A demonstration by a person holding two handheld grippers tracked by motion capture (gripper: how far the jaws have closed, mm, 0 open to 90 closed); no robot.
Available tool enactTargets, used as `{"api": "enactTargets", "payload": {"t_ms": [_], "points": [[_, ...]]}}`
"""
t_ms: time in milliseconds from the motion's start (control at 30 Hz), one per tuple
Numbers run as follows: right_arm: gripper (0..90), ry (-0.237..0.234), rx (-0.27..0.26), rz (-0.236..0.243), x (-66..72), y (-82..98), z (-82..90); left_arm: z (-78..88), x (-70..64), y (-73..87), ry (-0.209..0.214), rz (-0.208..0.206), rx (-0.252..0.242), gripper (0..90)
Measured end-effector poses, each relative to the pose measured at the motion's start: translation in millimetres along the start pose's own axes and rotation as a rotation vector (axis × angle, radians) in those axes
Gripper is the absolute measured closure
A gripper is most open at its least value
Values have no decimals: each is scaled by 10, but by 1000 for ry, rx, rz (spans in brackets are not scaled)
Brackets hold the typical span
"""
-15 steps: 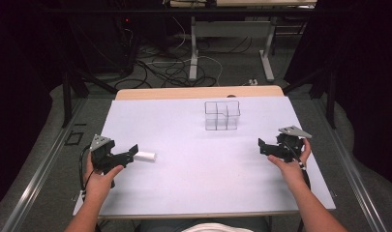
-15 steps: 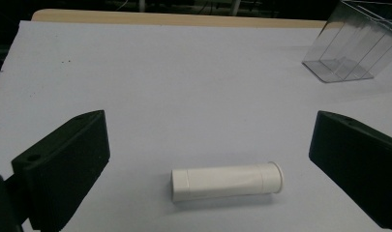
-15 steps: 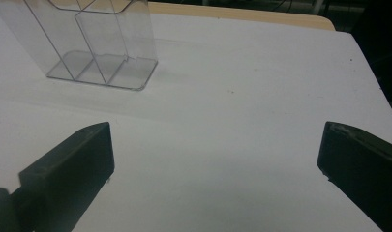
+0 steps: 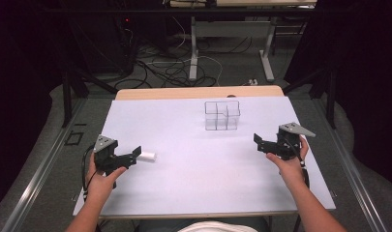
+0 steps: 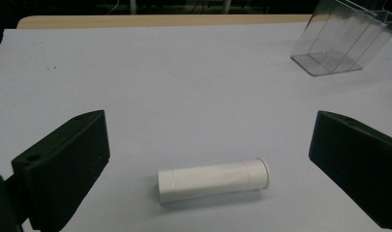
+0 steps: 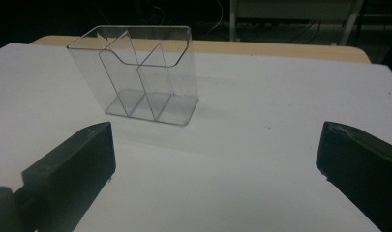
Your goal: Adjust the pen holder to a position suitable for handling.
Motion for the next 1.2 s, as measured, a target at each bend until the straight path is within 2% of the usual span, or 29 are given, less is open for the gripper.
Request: {"api": "enactTargets", "payload": {"t_ms": [100,133,167,233,333,400,533,700,733,767,800,867,1000,1033,1133,1200], "points": [[5,8,32,-8,5,16,-27,2,11,7,-5,12,1,10],[30,7,60,-9,20,38,-45,2,18,13,-6,11,6,10],[30,7,60,-9,20,38,-45,2,18,13,-6,11,6,10],[82,33,93,4,25,58,-73,4,20,3,-12,14,0,10],[98,27,110,-5,21,26,-94,10,15,7,-13,13,-1,10],[158,33,111,-3,17,-14,-107,9,16,9,-15,14,-1,10],[156,27,118,-9,32,-96,-174,-17,26,14,-16,16,6,10],[168,20,131,9,68,-156,-267,10,17,17,-17,18,3,11],[182,19,145,32,96,-190,-308,16,19,18,-19,16,3,11],[182,19,145,32,96,-190,-308,22,26,20,-23,14,4,11],[185,14,156,52,129,-234,-347,25,31,20,-21,16,6,11],[200,3,172,57,162,-283,-388,22,47,16,-26,18,4,11],[201,-5,198,43,206,-368,-446,3,51,11,-26,24,3,11],[212,-5,208,41,230,-436,-477,-8,40,10,-22,19,7,12],[215,2,221,56,260,-551,-527,-13,20,6,-20,4,9,12],[216,19,230,47,271,-629,-565,-6,14,10,-19,5,6,12]]}}
Point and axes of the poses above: each handheld gripper's, and its own axes: z roughly backward along the jaws, y roughly out of its underside, x roughly to its left, the point moved 5 cm from there along -z, roughly forward along the jaws, and after that the axes turned 2 degrees about -z, right-handed, at the moved point
